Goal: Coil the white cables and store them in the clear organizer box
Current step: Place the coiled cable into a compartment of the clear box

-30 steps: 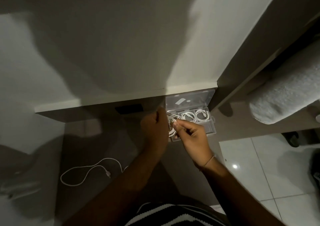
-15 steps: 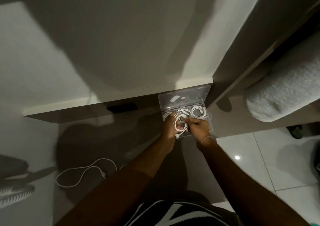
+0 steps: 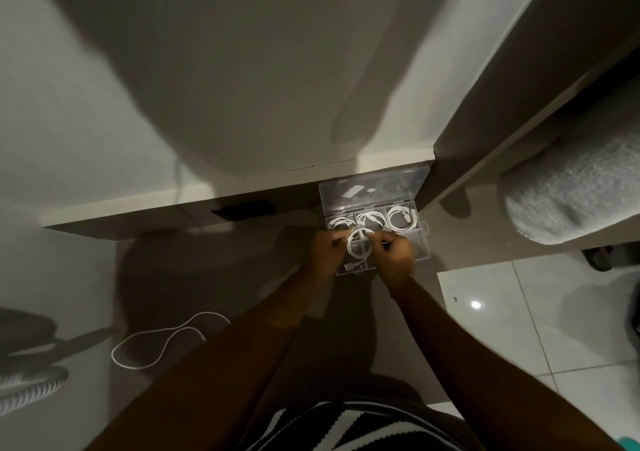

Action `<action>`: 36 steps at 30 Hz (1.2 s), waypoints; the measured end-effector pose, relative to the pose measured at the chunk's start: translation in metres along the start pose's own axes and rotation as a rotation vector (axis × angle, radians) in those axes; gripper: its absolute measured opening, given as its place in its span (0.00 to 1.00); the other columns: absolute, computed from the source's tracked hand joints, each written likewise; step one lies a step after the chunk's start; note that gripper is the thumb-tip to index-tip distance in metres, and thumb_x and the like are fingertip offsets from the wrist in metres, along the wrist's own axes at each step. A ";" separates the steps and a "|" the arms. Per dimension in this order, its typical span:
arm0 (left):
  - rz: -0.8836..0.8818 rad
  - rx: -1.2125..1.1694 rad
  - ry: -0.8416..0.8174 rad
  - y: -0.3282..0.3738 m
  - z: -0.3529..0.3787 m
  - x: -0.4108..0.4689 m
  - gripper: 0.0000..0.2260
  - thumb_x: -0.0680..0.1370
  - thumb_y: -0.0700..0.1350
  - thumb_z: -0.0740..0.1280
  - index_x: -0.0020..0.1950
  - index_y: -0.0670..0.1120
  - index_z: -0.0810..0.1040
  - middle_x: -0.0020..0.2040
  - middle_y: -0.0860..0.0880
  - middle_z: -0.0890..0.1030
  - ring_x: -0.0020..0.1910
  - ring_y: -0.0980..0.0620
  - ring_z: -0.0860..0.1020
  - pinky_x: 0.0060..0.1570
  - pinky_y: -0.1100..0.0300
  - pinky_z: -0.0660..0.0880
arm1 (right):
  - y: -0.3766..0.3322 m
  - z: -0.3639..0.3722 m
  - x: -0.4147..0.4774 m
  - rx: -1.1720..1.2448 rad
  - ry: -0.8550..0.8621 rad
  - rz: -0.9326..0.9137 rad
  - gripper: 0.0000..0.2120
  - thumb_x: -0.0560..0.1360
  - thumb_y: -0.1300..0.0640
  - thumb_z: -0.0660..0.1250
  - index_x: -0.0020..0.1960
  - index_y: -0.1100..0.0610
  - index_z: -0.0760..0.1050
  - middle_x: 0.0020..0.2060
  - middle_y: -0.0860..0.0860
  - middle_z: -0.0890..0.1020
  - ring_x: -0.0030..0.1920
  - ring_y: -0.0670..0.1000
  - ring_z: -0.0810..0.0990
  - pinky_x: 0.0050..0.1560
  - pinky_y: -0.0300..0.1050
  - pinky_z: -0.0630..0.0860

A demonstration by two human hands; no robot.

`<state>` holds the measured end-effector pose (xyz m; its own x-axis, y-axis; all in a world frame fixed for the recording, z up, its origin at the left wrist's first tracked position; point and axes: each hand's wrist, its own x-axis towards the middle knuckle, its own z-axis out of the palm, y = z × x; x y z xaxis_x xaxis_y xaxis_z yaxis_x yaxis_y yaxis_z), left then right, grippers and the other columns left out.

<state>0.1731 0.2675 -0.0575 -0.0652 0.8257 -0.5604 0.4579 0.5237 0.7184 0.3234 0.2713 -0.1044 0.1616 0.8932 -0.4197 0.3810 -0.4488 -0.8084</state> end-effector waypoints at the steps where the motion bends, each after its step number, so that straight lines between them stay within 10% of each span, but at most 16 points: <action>1: 0.012 0.032 0.003 0.000 0.000 0.001 0.11 0.86 0.38 0.65 0.59 0.34 0.85 0.56 0.34 0.87 0.56 0.37 0.85 0.58 0.50 0.81 | 0.000 0.001 -0.002 -0.002 0.003 -0.017 0.11 0.83 0.58 0.71 0.51 0.67 0.87 0.46 0.62 0.89 0.49 0.61 0.88 0.54 0.54 0.85; 9: 0.061 0.290 0.085 -0.025 -0.002 0.003 0.12 0.84 0.42 0.69 0.62 0.34 0.83 0.64 0.39 0.78 0.62 0.42 0.80 0.64 0.52 0.76 | 0.010 0.009 -0.016 -0.300 -0.020 -0.308 0.07 0.78 0.64 0.76 0.53 0.68 0.88 0.49 0.67 0.89 0.51 0.65 0.88 0.58 0.56 0.83; 18: 0.149 0.310 0.111 -0.040 -0.008 -0.005 0.12 0.83 0.39 0.70 0.66 0.40 0.84 0.62 0.38 0.80 0.60 0.42 0.80 0.52 0.70 0.67 | -0.003 0.012 -0.010 -0.395 -0.197 -0.155 0.10 0.78 0.54 0.76 0.54 0.59 0.90 0.51 0.60 0.90 0.55 0.60 0.87 0.62 0.52 0.81; 27: 0.189 0.238 0.066 -0.044 -0.013 -0.008 0.10 0.83 0.39 0.71 0.59 0.33 0.86 0.58 0.35 0.79 0.56 0.39 0.81 0.57 0.56 0.76 | -0.012 0.019 -0.002 -0.428 -0.211 0.017 0.06 0.77 0.57 0.78 0.50 0.59 0.90 0.48 0.57 0.91 0.52 0.57 0.88 0.61 0.51 0.83; 36: 0.326 0.374 -0.075 -0.035 -0.034 -0.009 0.08 0.80 0.35 0.74 0.53 0.30 0.86 0.57 0.33 0.80 0.56 0.36 0.80 0.58 0.47 0.76 | -0.008 0.015 -0.015 -0.742 -0.188 -0.362 0.10 0.80 0.54 0.73 0.54 0.60 0.89 0.51 0.60 0.89 0.54 0.63 0.86 0.56 0.51 0.80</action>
<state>0.1279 0.2485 -0.0636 0.1923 0.9092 -0.3694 0.7314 0.1182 0.6716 0.3039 0.2613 -0.0976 -0.2142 0.9290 -0.3018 0.8894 0.0577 -0.4535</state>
